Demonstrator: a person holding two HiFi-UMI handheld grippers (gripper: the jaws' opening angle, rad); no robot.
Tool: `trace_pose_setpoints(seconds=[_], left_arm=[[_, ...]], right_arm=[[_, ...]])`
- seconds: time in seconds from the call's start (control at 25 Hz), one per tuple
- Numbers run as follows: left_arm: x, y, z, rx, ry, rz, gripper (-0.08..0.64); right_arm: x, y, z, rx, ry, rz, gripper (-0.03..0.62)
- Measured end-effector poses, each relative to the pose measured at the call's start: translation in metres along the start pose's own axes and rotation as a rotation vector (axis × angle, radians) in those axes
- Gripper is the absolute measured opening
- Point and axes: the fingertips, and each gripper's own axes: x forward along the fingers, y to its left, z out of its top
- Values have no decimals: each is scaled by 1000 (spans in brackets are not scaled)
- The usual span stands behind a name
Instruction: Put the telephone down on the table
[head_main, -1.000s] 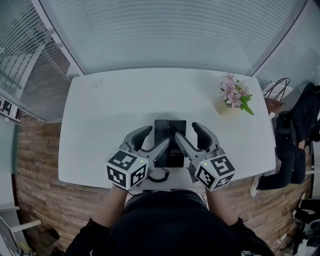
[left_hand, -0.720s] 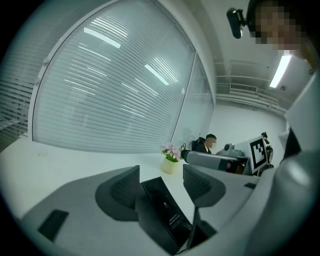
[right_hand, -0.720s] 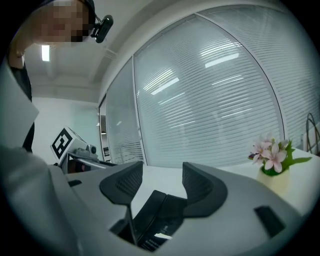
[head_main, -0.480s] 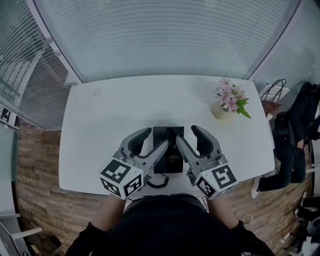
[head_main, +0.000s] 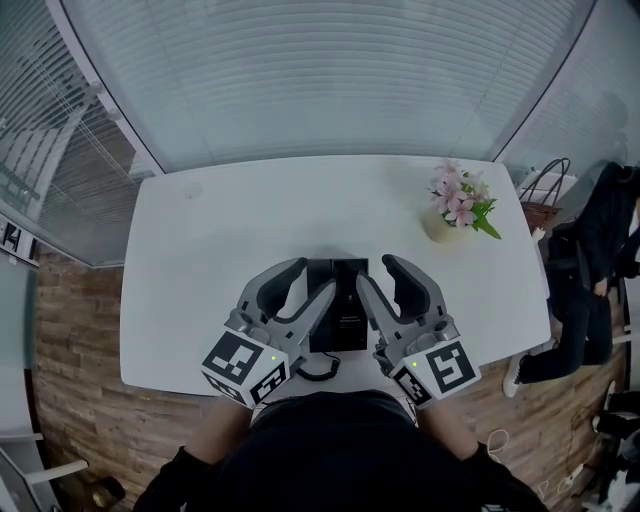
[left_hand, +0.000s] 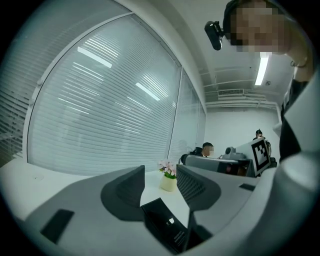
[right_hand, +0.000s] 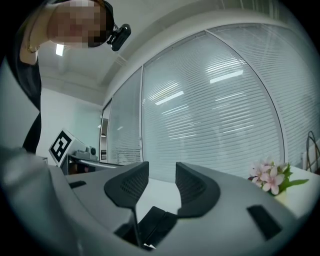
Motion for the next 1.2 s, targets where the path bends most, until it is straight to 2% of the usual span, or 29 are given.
trace_pose_setpoints(seconds=[0.48, 0.6, 0.76, 0.96, 1.2], left_arm=[[-1, -2, 9, 26, -40, 15, 175], [-2, -2, 12, 35, -43, 21, 140], [-5, -1, 14, 40, -48, 29, 97], [-6, -2, 15, 42, -55, 38, 63], [-11, -1, 20, 50, -76, 50, 37]], right_arm=[[-1, 5, 16, -46, -59, -5, 104], [0, 6, 22, -48, -93, -9, 90], [-2, 6, 21, -43, -82, -9, 69], [-2, 8, 24, -47, -91, -7, 34], [-4, 12, 30, -50, -103, 0, 20]])
